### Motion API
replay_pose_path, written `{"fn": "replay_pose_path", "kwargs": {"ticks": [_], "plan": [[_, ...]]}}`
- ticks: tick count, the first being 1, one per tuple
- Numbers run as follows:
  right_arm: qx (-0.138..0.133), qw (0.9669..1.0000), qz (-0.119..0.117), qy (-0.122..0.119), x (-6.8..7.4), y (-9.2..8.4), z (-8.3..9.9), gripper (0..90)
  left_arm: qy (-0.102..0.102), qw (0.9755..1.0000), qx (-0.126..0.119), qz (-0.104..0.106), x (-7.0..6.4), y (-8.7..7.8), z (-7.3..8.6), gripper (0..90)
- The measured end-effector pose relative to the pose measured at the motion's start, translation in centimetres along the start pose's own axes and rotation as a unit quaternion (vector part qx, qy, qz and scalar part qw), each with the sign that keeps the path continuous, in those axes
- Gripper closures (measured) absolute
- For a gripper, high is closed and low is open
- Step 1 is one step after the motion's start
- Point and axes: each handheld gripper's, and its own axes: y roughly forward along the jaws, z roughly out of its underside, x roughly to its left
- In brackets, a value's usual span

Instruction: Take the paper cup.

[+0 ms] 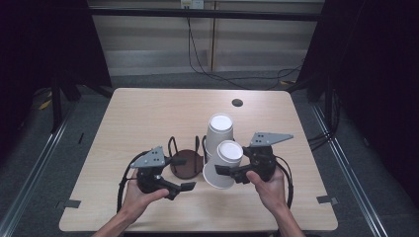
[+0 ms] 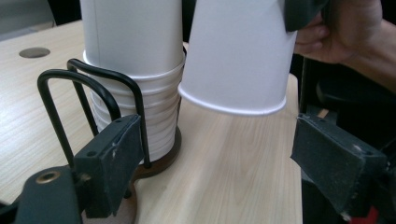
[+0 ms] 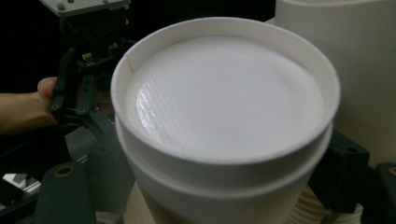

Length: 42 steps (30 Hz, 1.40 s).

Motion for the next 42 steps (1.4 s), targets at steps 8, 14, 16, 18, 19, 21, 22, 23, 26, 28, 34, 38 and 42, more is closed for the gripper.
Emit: {"fn": "replay_pose_path", "kwargs": {"ticks": [8,14,16,18,19,21,22,23,26,28,34,38,42], "plan": [[0.01,0.9996,-0.026,-0.005,0.0,1.2,-0.4,21.5,-0.002,0.999,-0.037,0.024,0.0,-0.4,-0.9,15.9],[0.009,0.9992,-0.038,-0.003,0.2,2.0,0.0,21.5,0.012,0.999,-0.028,0.033,-0.4,0.3,-0.1,15.8],[0.012,0.9991,-0.041,-0.006,0.3,2.2,0.0,21.6,0.006,0.9995,-0.021,0.023,-0.4,0.4,0.0,15.9],[0.008,0.9989,-0.046,-0.006,0.4,2.4,0.0,21.6,0.003,0.9991,-0.032,0.029,-0.2,0.1,0.1,15.9],[0.011,0.9988,-0.047,-0.009,0.5,2.5,0.0,21.6,0.0,0.9989,-0.036,0.032,-0.2,0.0,0.1,15.8],[0.011,0.9987,-0.049,-0.011,0.6,2.7,-0.1,21.6,0.0,0.999,-0.035,0.027,-0.2,-0.1,0.3,15.8],[0.009,0.9985,-0.052,-0.012,0.7,2.8,-0.2,21.6,-0.004,0.9991,-0.031,0.028,-0.2,0.0,0.4,15.8],[0.01,0.9984,-0.053,-0.015,0.8,2.9,-0.3,21.6,-0.004,0.9991,-0.031,0.027,-0.2,0.1,0.5,15.8],[0.012,0.9981,-0.058,-0.017,0.9,3.3,-0.4,21.6,-0.008,0.9991,-0.031,0.029,0.0,0.3,0.7,15.8],[0.015,0.9979,-0.059,-0.02,1.1,3.6,-0.4,21.6,-0.01,0.9992,-0.031,0.025,0.1,0.3,0.7,15.8],[0.018,0.9975,-0.066,-0.019,1.4,4.3,-0.5,21.8,-0.014,0.9991,-0.023,0.033,0.1,0.9,1.0,15.9],[0.014,0.9973,-0.069,-0.019,1.6,4.4,-0.7,21.8,-0.002,0.9992,-0.022,0.032,-0.3,1.3,1.2,14.1],[0.019,0.9968,-0.075,-0.021,2.0,4.8,-0.7,21.8,-0.007,0.9989,-0.021,0.041,-0.2,1.6,1.3,11.3]]}}
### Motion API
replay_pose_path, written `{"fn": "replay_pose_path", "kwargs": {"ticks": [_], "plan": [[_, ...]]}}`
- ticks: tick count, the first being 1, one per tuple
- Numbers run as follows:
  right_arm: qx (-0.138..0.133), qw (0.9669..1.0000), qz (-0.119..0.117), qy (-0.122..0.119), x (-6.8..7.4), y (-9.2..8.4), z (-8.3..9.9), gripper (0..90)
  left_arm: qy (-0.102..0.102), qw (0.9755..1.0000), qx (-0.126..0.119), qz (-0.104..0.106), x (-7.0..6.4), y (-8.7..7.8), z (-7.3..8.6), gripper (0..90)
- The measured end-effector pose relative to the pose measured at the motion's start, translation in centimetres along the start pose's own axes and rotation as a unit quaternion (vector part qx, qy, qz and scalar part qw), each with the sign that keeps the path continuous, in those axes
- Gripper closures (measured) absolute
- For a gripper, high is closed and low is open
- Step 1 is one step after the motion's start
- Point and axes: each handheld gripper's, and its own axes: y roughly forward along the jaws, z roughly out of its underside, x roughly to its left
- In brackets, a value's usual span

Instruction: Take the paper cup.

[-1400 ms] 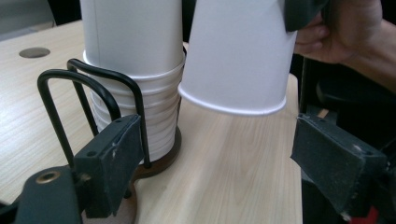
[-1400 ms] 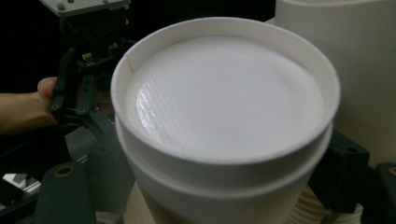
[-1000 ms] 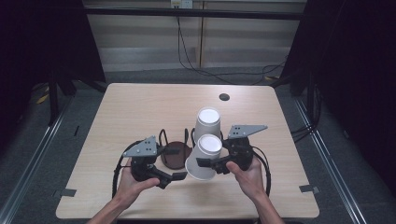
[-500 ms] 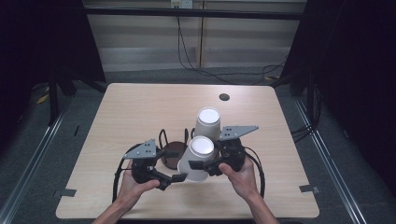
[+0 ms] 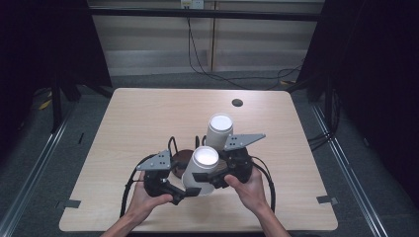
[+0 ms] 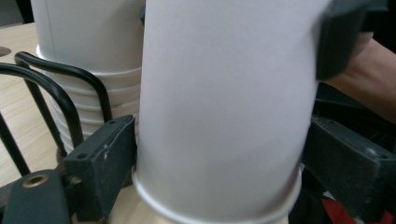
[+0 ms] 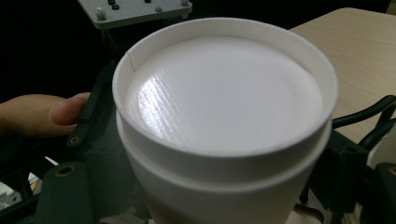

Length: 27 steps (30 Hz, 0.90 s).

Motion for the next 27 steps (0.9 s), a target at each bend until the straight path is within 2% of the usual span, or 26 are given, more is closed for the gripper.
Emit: {"fn": "replay_pose_path", "kwargs": {"ticks": [9,15,18,23,26,27], "plan": [[0.009,0.9999,-0.01,0.0,0.4,1.3,0.2,21.8,-0.007,1.0,0.005,0.0,-0.2,0.9,0.2,10.0],[0.007,0.9999,-0.013,0.0,0.5,1.3,0.2,21.8,-0.011,0.9999,0.01,-0.002,-0.4,1.4,0.4,10.7],[0.008,0.9998,-0.015,0.005,0.4,1.3,0.4,21.4,-0.014,0.9998,0.017,0.0,-0.4,1.4,0.5,12.3],[0.006,0.9997,-0.022,0.008,0.4,1.3,0.5,20.3,-0.012,0.9998,0.016,0.003,-0.5,1.2,0.4,13.7],[0.004,0.9998,-0.02,0.005,0.5,1.3,0.5,19.6,-0.01,0.9996,0.027,0.004,-0.5,0.9,0.3,14.7],[0.001,0.9998,-0.018,0.004,0.6,1.3,0.5,16.8,-0.011,0.9994,0.032,0.007,-0.5,0.8,0.3,15.1]]}}
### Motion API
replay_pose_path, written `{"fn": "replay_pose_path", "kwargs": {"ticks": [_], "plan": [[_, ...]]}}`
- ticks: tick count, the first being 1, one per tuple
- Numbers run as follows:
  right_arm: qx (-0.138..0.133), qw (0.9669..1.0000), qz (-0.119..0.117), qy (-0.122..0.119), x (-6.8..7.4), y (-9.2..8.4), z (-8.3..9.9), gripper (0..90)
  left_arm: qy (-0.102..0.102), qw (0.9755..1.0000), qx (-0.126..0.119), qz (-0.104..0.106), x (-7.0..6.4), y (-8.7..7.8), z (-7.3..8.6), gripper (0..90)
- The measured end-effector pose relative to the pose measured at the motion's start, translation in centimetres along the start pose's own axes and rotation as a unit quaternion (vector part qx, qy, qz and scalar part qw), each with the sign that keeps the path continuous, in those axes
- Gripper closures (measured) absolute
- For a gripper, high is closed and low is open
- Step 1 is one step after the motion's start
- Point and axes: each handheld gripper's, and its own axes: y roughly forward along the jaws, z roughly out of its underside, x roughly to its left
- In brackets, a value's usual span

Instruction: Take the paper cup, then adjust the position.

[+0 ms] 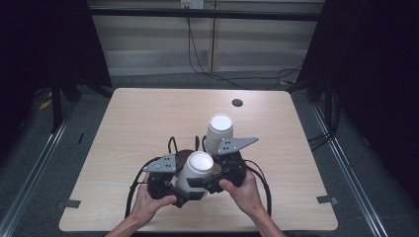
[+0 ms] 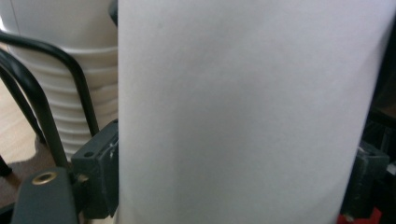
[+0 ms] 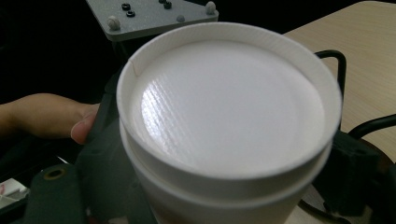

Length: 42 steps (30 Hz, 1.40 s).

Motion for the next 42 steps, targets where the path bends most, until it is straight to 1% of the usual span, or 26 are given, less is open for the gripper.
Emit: {"fn": "replay_pose_path", "kwargs": {"ticks": [3,7,8,10,11,13,15,18,22,23,25,26,27,28,30,32,33,34,35,36,37,38,39,40,41,42], "plan": [[0.002,1.0,-0.001,0.003,0.0,0.0,0.0,14.2,-0.004,0.9999,0.009,0.0,0.0,-0.1,0.1,15.2],[0.005,1.0,-0.003,0.004,-0.2,-0.1,0.0,14.2,-0.013,0.9994,0.03,0.007,0.2,0.1,0.2,15.2],[0.005,1.0,-0.003,0.004,-0.2,-0.1,0.0,14.2,-0.013,0.9994,0.03,0.007,0.2,0.1,0.2,15.2],[0.006,1.0,0.0,0.003,-0.2,-0.3,0.0,14.5,-0.015,0.9992,0.037,0.009,0.2,0.1,0.2,15.3],[0.001,0.9999,0.014,-0.003,-0.2,-0.7,-0.1,14.7,-0.02,0.9988,0.045,0.009,0.3,0.0,0.2,15.5],[-0.001,0.9999,0.014,-0.003,-0.2,-0.9,-0.1,14.7,-0.022,0.9985,0.05,0.01,0.4,-0.1,0.2,15.6],[-0.008,0.9999,0.01,-0.002,-0.3,-1.4,-0.3,14.7,-0.02,0.9983,0.054,0.008,0.5,-0.3,0.1,15.9],[-0.008,0.9999,0.009,0.001,-0.5,-1.8,-0.3,14.3,-0.024,0.9978,0.062,0.005,0.7,-0.5,0.2,16.3],[-0.001,1.0,0.004,0.002,-0.7,-2.1,-0.1,14.1,-0.027,0.997,0.072,0.0,0.8,-0.8,0.1,16.6],[0.005,0.9998,0.017,-0.001,-0.7,-2.3,0.0,14.3,-0.02,0.9961,0.086,0.0,0.8,-0.9,-0.1,16.5],[0.006,0.9997,0.022,-0.003,-0.7,-2.4,0.0,14.3,-0.015,0.9955,0.094,0.0,0.7,-0.9,-0.3,16.5],[0.006,0.9998,0.02,-0.001,-0.8,-2.6,0.1,14.4,-0.018,0.9954,0.094,-0.001,0.8,-1.0,-0.3,16.5],[0.005,0.9998,0.019,0.0,-0.8,-2.8,0.1,14.4,-0.02,0.995,0.098,-0.004,0.9,-1.1,-0.4,16.5],[0.005,0.9998,0.021,0.0,-0.9,-3.0,0.2,14.4,-0.019,0.9945,0.102,-0.016,0.9,-1.2,-0.4,16.5],[0.01,0.9998,0.018,0.0,-1.0,-3.2,0.2,14.4,-0.016,0.9933,0.113,-0.02,1.0,-1.3,-0.5,16.6],[0.015,0.9997,0.018,-0.004,-1.0,-3.3,0.3,14.1,-0.012,0.991,0.131,-0.029,0.9,-1.4,-0.7,16.9],[0.019,0.9997,0.014,-0.01,-1.0,-3.2,0.5,14.2,-0.016,0.9901,0.137,-0.026,1.0,-1.5,-0.8,17.0],[0.023,0.9995,0.018,-0.01,-0.9,-3.2,0.5,14.1,-0.016,0.9901,0.137,-0.026,1.0,-1.5,-0.8,17.1],[0.032,0.9992,0.021,-0.014,-0.9,-3.0,0.5,14.1,-0.015,0.9891,0.144,-0.028,1.0,-1.5,-0.9,17.1],[0.038,0.999,0.017,-0.018,-0.8,-2.9,0.6,14.2,-0.002,0.986,0.162,-0.04,0.9,-1.5,-1.0,17.1],[0.043,0.9988,0.015,-0.018,-0.8,-2.8,0.6,14.2,0.006,0.9842,0.172,-0.042,1.0,-1.5,-1.0,17.1],[0.043,0.9988,0.015,-0.018,-0.8,-2.8,0.6,14.2,0.006,0.9842,0.172,-0.042,1.0,-1.5,-1.0,17.1],[0.062,0.9977,0.016,-0.024,-0.8,-2.5,0.7,14.2,0.006,0.9822,0.182,-0.046,0.9,-1.4,-1.0,17.1],[0.062,0.9977,0.016,-0.024,-0.8,-2.5,0.7,14.2,0.007,0.9808,0.189,-0.049,0.9,-1.4,-1.0,17.1],[0.085,0.9962,0.004,-0.02,-0.8,-2.2,0.8,14.2,0.011,0.9759,0.21,-0.06,0.9,-1.2,-1.0,17.1],[0.085,0.9962,0.004,-0.02,-0.8,-2.2,0.8,14.2,0.011,0.9759,0.21,-0.06,0.9,-1.2,-1.0,17.1]]}}
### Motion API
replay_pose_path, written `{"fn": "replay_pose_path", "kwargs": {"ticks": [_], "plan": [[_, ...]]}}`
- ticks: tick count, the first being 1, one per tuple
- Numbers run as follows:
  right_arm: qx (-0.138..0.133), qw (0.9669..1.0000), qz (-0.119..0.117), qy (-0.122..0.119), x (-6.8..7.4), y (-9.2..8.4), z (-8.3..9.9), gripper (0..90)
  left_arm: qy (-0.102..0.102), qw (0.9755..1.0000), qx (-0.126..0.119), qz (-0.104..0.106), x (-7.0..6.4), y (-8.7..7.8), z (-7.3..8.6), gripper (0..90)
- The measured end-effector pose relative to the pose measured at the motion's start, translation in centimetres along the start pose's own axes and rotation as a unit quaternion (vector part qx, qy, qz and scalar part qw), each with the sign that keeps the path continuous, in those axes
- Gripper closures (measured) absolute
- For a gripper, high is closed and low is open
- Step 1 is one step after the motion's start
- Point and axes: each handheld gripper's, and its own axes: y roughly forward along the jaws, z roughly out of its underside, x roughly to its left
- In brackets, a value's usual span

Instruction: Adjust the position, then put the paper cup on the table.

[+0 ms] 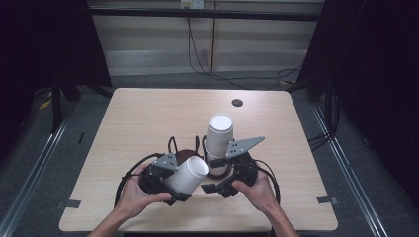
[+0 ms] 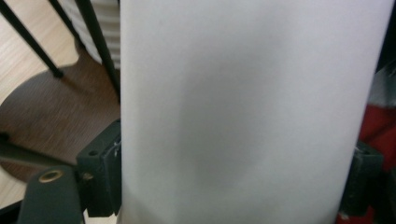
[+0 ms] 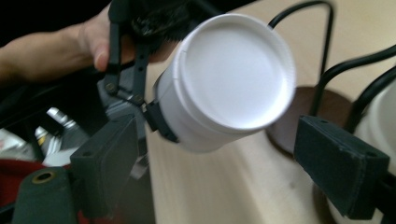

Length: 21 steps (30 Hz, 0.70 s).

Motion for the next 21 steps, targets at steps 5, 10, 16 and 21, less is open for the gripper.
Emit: {"fn": "replay_pose_path", "kwargs": {"ticks": [5,10,16,21], "plan": [[0.04,0.9992,-0.001,-0.004,0.0,0.5,0.2,14.3,0.006,0.9992,0.038,0.01,-0.1,0.2,-0.3,17.1],[0.079,0.9968,0.0,-0.011,-0.1,1.1,0.4,14.3,0.014,0.9986,0.05,0.011,-0.3,0.3,-0.6,17.2],[0.092,0.9957,-0.004,-0.015,-0.2,1.1,0.0,14.3,0.028,0.9972,0.069,0.002,-0.3,0.2,-0.9,17.5],[0.113,0.9929,0.014,-0.034,0.1,1.3,0.2,14.3,0.039,0.9962,0.077,-0.003,-0.4,0.0,-1.1,17.5]]}}
